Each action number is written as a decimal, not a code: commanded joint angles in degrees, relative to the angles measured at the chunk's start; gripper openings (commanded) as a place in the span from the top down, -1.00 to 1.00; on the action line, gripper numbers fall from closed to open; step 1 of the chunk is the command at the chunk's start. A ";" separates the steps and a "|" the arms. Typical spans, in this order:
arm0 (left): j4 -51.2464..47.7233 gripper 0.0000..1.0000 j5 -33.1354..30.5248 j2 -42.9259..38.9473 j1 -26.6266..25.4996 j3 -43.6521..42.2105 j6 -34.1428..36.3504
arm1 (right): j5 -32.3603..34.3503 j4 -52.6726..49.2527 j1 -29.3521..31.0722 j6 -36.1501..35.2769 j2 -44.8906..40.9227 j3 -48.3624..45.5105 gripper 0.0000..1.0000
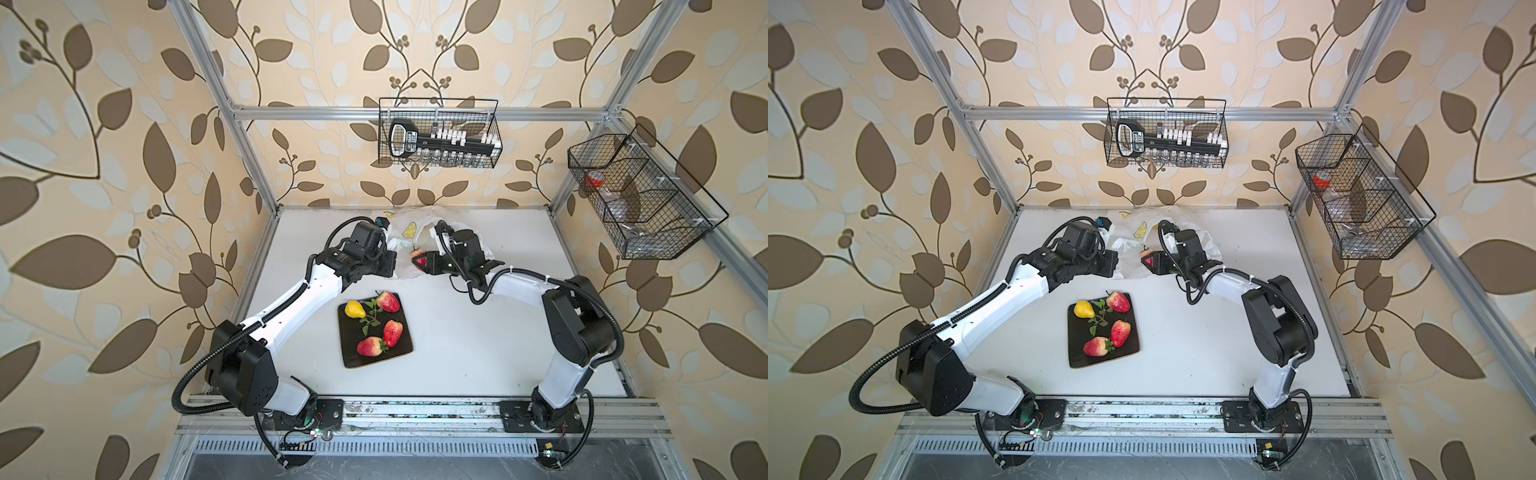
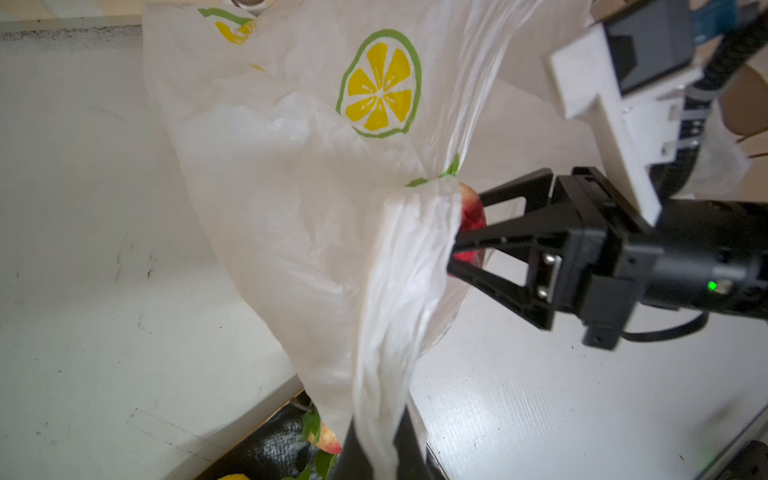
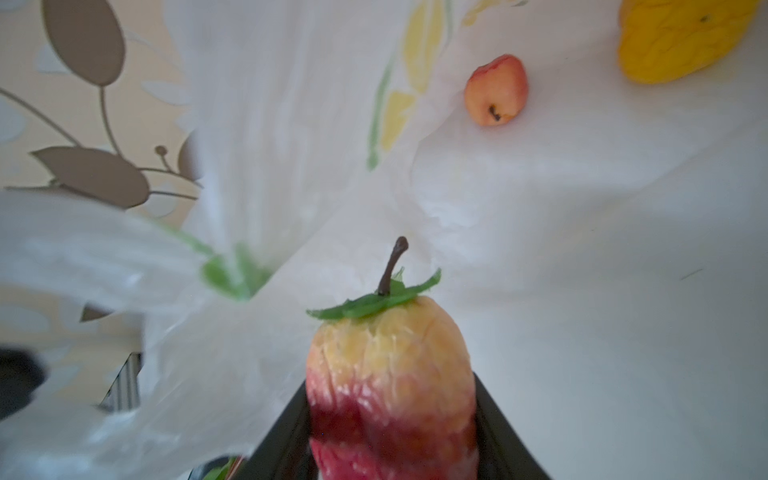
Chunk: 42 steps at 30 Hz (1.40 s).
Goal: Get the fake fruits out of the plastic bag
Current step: 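Lift the peach out of the bag and carry it to the black tray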
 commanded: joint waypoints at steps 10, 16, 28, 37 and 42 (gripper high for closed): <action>4.72 1.00 1.79 2.42 2.58 2.67 -2.37 | -18.36 11.89 0.31 -12.55 -13.81 -14.60 0.37; 4.96 1.00 2.44 2.76 2.71 3.38 -1.91 | -18.11 7.88 3.94 -23.62 -17.57 -16.21 0.36; 3.00 1.00 3.12 1.31 2.71 3.55 -0.50 | 5.97 1.53 27.57 -40.25 -13.59 -11.69 0.35; -0.58 1.00 3.00 0.17 2.62 4.70 1.01 | 23.28 3.09 38.35 -34.35 1.78 1.50 0.34; -0.85 1.00 3.05 -1.60 2.67 4.59 1.06 | 26.86 0.21 39.52 -32.02 9.36 7.88 0.35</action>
